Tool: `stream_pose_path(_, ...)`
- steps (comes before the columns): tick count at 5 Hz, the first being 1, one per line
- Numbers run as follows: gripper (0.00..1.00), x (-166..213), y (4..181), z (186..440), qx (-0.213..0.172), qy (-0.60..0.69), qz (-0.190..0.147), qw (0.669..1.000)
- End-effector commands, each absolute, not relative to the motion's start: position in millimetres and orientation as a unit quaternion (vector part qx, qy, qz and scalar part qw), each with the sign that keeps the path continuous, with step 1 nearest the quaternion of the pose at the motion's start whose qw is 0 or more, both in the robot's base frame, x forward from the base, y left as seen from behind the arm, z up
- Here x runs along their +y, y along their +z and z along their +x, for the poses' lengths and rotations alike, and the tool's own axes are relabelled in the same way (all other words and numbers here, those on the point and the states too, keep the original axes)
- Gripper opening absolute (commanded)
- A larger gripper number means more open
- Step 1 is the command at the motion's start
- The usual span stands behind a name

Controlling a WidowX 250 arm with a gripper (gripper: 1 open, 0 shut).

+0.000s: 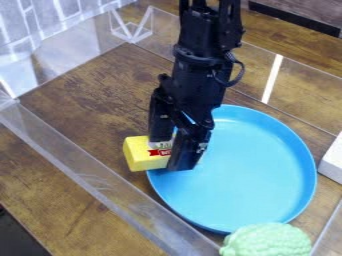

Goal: Remove the yellow brick from inside the blue tray and put it on the table

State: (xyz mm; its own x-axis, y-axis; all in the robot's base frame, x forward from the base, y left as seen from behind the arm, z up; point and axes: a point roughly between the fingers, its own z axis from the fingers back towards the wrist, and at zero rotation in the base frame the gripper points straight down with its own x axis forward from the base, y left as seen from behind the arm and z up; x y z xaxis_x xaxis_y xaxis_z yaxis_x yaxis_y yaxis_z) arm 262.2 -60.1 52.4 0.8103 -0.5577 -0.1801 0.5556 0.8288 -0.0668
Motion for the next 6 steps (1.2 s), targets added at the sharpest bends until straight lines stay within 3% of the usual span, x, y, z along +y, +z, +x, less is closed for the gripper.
stream_pose_path(1, 1.0, -52.0, 54.6, 264.1, 0.09, -0.281, -0.006, 0.956)
stream_pose_path(6, 1.0, -52.9, 47.4, 260.5, 0.109, -0.275, -0.018, 0.955)
